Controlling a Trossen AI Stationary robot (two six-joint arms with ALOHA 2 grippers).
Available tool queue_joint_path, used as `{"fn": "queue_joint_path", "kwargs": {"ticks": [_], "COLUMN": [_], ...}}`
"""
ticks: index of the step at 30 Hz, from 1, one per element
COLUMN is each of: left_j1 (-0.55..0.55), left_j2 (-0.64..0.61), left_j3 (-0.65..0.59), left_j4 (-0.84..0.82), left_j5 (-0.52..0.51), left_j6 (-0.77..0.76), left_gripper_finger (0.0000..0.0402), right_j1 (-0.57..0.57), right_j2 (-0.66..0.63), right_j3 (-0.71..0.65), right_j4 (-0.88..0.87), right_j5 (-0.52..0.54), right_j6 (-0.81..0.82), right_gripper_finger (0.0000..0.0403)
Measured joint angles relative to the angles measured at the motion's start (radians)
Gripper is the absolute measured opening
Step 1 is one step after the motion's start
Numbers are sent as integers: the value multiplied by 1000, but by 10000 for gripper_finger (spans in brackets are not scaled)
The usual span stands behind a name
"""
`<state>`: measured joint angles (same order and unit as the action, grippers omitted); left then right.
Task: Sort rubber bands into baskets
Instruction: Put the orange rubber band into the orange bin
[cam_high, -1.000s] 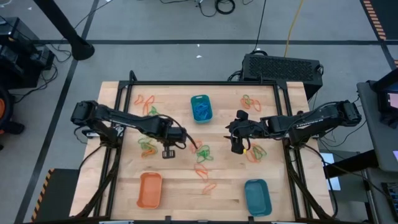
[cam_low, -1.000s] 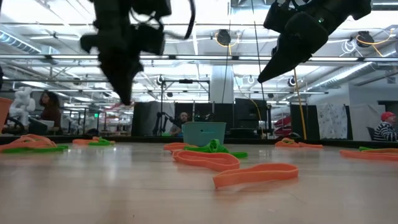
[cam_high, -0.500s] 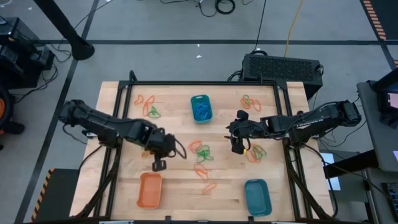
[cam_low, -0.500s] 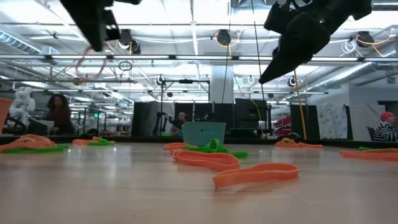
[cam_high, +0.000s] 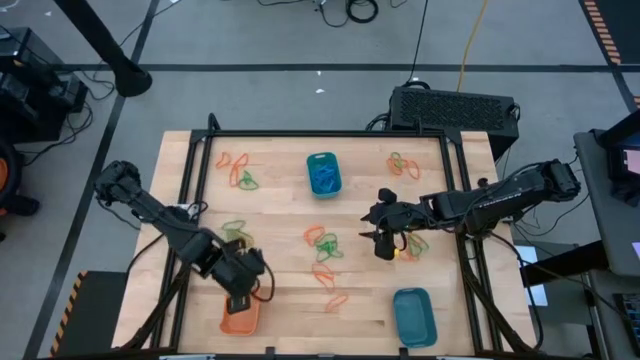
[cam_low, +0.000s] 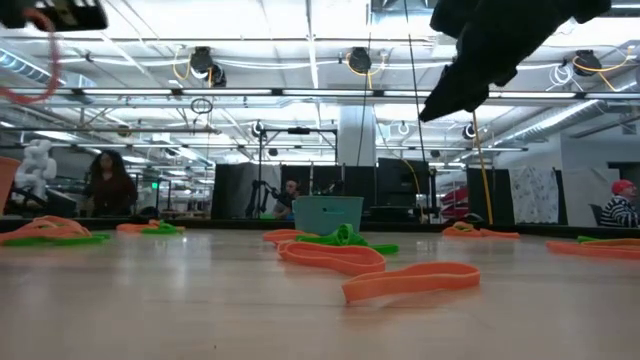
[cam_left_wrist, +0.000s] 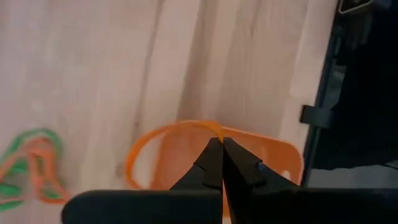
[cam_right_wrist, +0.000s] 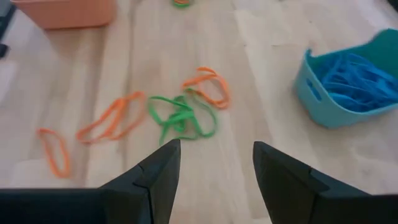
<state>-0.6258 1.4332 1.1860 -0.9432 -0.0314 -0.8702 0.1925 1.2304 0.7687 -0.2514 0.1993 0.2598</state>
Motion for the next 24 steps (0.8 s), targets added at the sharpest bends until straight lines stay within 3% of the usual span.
{"fn": "queue_joint_path", "kwargs": {"ticks": [8,19,24], "left_j1": [-114,-166,-167], "left_j2": [58,169,193], "left_j3": [-33,-33,-33], "left_j4": [103,140,139], "left_j5": [-1,-21,-23], "left_j6": [-165,-174,-183], "left_gripper_finger": [1,2,26], "right_j1": [84,155,172], "right_j2": [0,0,0], "right_j3": [6,6,6], "right_j4": [2,2,13], "right_j5": [4,8,8], "right_j6": [59,122,122], "right_gripper_finger": [194,194,194]}}
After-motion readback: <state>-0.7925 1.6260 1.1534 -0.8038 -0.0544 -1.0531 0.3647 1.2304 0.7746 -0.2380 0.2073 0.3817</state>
